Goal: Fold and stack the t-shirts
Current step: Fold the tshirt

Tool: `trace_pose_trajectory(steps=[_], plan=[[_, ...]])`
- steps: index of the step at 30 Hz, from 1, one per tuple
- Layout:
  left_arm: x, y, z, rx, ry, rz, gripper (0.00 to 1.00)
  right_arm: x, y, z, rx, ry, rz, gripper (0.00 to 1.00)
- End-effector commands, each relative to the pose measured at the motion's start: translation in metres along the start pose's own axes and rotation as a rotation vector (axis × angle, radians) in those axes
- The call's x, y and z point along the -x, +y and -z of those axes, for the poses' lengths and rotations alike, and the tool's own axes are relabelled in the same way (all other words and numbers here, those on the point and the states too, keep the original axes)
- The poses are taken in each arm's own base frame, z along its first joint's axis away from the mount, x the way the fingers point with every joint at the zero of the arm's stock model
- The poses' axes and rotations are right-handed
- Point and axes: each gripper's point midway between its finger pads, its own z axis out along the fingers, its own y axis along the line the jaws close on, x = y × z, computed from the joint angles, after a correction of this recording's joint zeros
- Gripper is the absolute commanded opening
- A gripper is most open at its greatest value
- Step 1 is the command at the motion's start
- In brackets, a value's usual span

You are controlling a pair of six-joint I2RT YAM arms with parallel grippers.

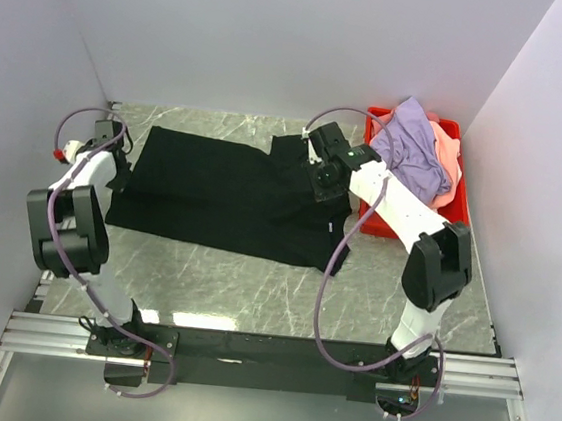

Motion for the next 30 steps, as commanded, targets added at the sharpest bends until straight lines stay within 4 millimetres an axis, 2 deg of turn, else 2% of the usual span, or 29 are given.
trace_pose_trajectory(steps=[1,2,3,4,5,7,9,10,11,14,16,17,18,19,20,21,22,25,26,30], plan=[[0.012,-0.017,-0.008,-0.01,-0.051,-0.033,0.01,0.029,-0.011,-0.008,-0.017,-0.068,0.022,0.0],[0.014,-0.025,-0.009,-0.023,-0.053,-0.04,0.01,0.033,-0.014,-0.01,-0.026,-0.071,0.012,0.0],[0.014,-0.028,-0.011,-0.024,-0.049,-0.069,0.05,0.032,-0.018,-0.021,-0.035,-0.044,0.004,0.0],[0.01,-0.026,-0.018,-0.005,-0.042,-0.091,0.19,0.032,-0.019,-0.026,-0.043,-0.037,-0.004,0.0],[0.013,-0.034,-0.017,-0.016,-0.046,-0.1,0.31,0.038,-0.023,-0.028,-0.063,-0.044,-0.008,0.01],[0.012,-0.037,-0.018,-0.005,-0.041,-0.145,0.56,0.041,-0.029,-0.04,-0.096,-0.035,-0.037,0.08],[0.015,-0.049,-0.011,-0.026,-0.05,-0.16,0.66,0.052,-0.038,-0.045,-0.141,-0.052,-0.05,0.15],[0.019,-0.052,-0.006,-0.032,-0.062,-0.16,0.84,0.054,-0.042,-0.044,-0.163,-0.047,-0.07,0.23],[0.019,-0.057,0.0,-0.048,-0.065,-0.175,0.99,0.067,-0.049,-0.037,-0.2,-0.078,-0.086,0.37],[0.021,-0.066,0.019,-0.098,-0.074,-0.175,0.99,0.072,-0.047,-0.029,-0.192,-0.083,-0.109,0.54],[0.02,-0.072,0.033,-0.14,-0.071,-0.174,1.0,0.075,-0.041,-0.016,-0.154,-0.12,-0.132,0.6],[0.011,-0.07,0.036,-0.153,-0.05,-0.186,0.99,0.062,-0.036,-0.02,-0.14,-0.097,-0.131,0.64],[0.008,-0.073,0.038,-0.175,-0.049,-0.188,0.99,0.062,-0.03,-0.007,-0.118,-0.123,-0.134,0.65],[0.004,-0.076,0.044,-0.196,-0.043,-0.193,0.99,0.047,-0.018,-0.014,-0.07,-0.1,-0.134,0.67],[-0.004,-0.073,0.043,-0.2,-0.025,-0.204,0.99,0.041,-0.01,-0.014,-0.039,-0.098,-0.137,0.67],[-0.008,-0.075,0.043,-0.213,-0.018,-0.213,0.99,0.044,0.004,-0.005,0.013,-0.136,-0.137,0.67],[-0.014,-0.074,0.041,-0.215,-0.005,-0.226,0.99,0.023,0.02,-0.014,0.091,-0.089,-0.142,0.68],[-0.033,-0.069,0.029,-0.202,0.043,-0.267,0.99,0.013,0.051,-0.016,0.225,-0.085,-0.151,0.74],[-0.039,-0.067,0.024,-0.196,0.057,-0.279,0.99,0.0,0.055,-0.024,0.233,-0.056,-0.154,0.75],[-0.059,-0.053,0.005,-0.159,0.107,-0.322,0.99,-0.027,0.064,-0.048,0.237,0.028,-0.157,0.75]])
